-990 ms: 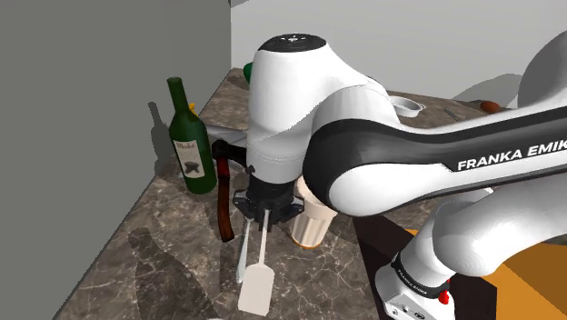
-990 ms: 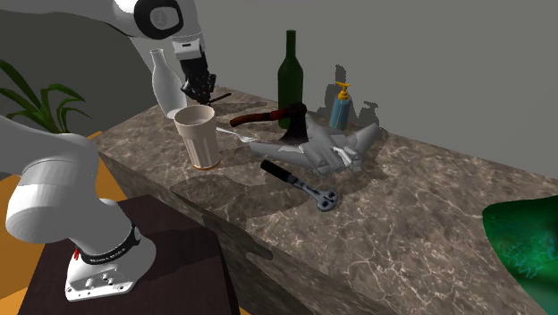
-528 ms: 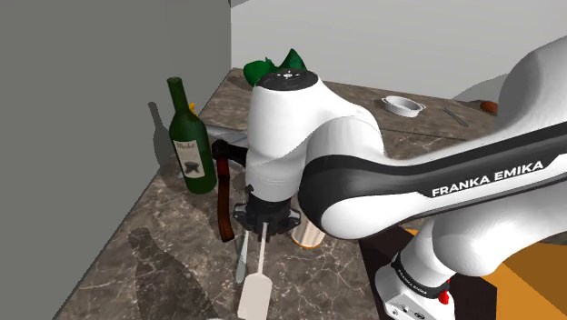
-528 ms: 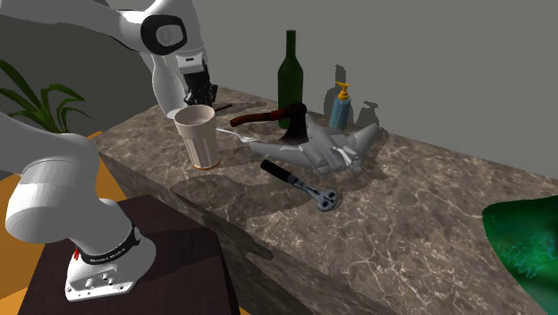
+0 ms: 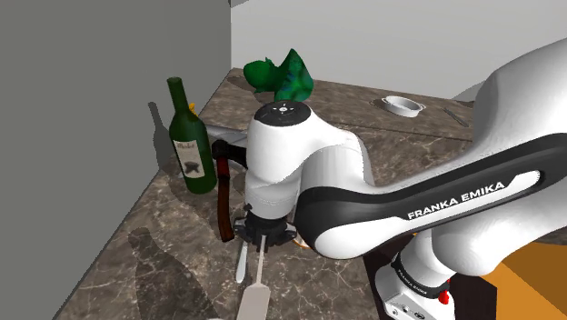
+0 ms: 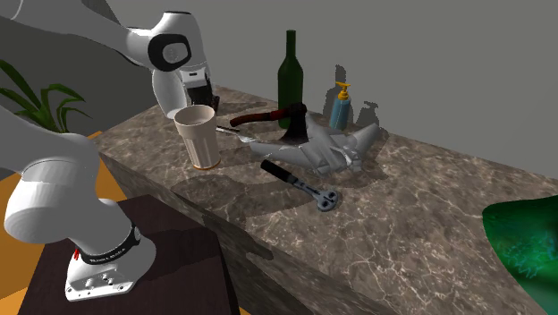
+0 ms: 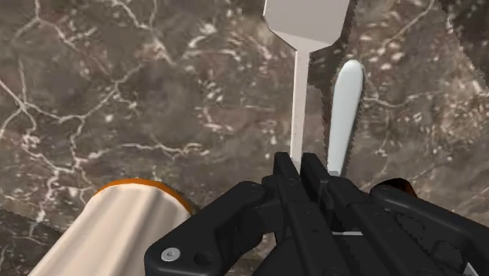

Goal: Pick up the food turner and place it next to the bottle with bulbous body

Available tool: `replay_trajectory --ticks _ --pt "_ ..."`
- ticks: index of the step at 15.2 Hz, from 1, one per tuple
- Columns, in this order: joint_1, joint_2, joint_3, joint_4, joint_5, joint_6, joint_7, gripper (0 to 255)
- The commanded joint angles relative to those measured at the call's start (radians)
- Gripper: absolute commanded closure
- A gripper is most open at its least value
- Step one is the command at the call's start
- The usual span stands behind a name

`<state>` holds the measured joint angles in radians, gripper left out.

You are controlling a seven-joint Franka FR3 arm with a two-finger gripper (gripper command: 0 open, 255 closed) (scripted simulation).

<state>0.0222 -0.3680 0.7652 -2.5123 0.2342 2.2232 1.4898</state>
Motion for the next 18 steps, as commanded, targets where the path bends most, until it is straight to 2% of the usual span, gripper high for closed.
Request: replay_trajectory --ticks 1,3,11,12,17,18 --pt "-0.008 0.023 0.014 -0.015 -0.008 0.036 0.009 255" --pt "-0.017 0.049 0.03 -0.03 -0.02 0.075 0.021 255" --pt "-0.017 0.049 0.029 -0.03 -0.02 0.075 0.021 255" --pt "-0.017 0.049 0.029 -0.03 -0.02 0.075 0.021 0" --pt "-0.017 0.049 0.029 -0.03 -0.02 0.075 0.021 0" --pt "-0.007 0.022 0.014 -0.014 -0.008 0.034 0.01 0"
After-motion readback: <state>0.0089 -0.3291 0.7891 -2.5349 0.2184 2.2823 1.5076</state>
